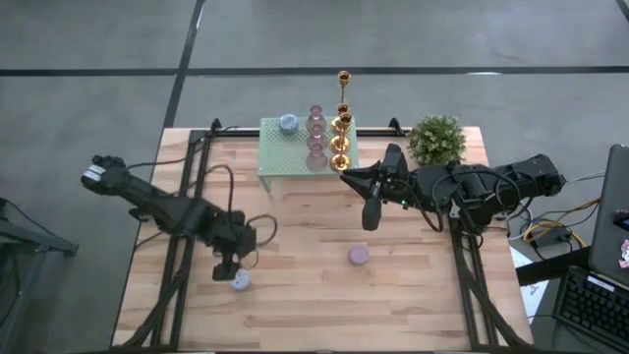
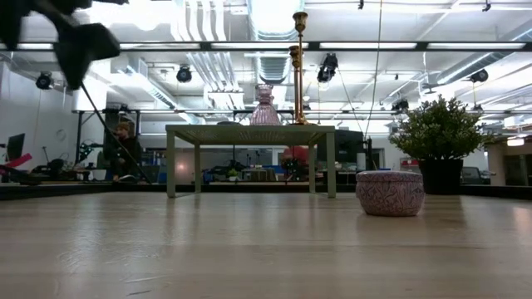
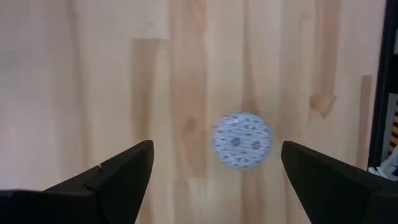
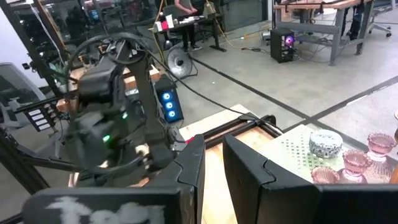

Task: Pick & Place candle stick holders
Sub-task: Put the red scented candle aligned with the other blue scented candle on the shelf

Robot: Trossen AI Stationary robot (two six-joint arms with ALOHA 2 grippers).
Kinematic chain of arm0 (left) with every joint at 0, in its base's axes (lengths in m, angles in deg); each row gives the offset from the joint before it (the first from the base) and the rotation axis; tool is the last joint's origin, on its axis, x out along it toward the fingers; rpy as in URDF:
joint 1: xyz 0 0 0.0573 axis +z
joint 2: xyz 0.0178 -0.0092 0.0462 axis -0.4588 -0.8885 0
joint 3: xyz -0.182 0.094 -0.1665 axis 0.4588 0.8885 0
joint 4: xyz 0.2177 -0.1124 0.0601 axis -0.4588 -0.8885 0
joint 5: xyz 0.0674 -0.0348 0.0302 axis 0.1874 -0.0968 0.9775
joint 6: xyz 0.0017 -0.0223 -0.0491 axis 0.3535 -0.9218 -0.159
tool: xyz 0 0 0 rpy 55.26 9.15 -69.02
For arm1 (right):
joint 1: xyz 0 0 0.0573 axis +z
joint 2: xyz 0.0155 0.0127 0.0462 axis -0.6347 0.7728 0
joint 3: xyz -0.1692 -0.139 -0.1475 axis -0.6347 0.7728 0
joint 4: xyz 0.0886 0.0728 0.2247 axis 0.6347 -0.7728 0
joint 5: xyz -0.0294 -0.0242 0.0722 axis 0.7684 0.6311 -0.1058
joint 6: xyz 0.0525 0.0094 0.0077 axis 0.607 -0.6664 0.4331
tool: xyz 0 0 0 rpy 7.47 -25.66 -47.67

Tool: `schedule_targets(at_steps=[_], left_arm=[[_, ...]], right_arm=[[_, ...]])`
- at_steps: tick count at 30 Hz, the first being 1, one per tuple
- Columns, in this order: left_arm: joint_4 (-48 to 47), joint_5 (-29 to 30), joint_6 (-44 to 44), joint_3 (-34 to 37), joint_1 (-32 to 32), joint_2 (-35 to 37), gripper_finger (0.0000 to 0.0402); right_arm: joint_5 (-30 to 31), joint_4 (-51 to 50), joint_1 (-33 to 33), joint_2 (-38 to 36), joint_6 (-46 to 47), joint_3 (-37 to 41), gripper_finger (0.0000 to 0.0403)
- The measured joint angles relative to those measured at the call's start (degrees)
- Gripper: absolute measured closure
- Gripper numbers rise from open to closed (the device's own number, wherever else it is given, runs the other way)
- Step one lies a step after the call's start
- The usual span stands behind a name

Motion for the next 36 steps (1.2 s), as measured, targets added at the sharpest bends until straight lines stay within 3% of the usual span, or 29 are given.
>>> schedule_targets(at_steps=[7,20,27,36], left_arm=[[7.1,2.9,-8.5,5.7,-6.2,-0.1,0.0046],[18.6,3.9,-14.1,15.0,-14.1,-0.1,0.0046],[23.4,4.0,-15.2,18.7,-15.8,-1.4,0.0046],[27.1,4.0,-14.4,19.5,-16.8,-8.0,0.0046]], right_arm=[[0.0,0.0,0.0,0.0,1.7,1.0,0.0351],[0.0,0.4,0.0,0.0,7.3,3.3,0.0351],[-0.1,0.5,0.1,0.0,7.5,3.3,0.0351],[-0.1,1.1,0.0,0.0,7.5,3.3,0.0351]])
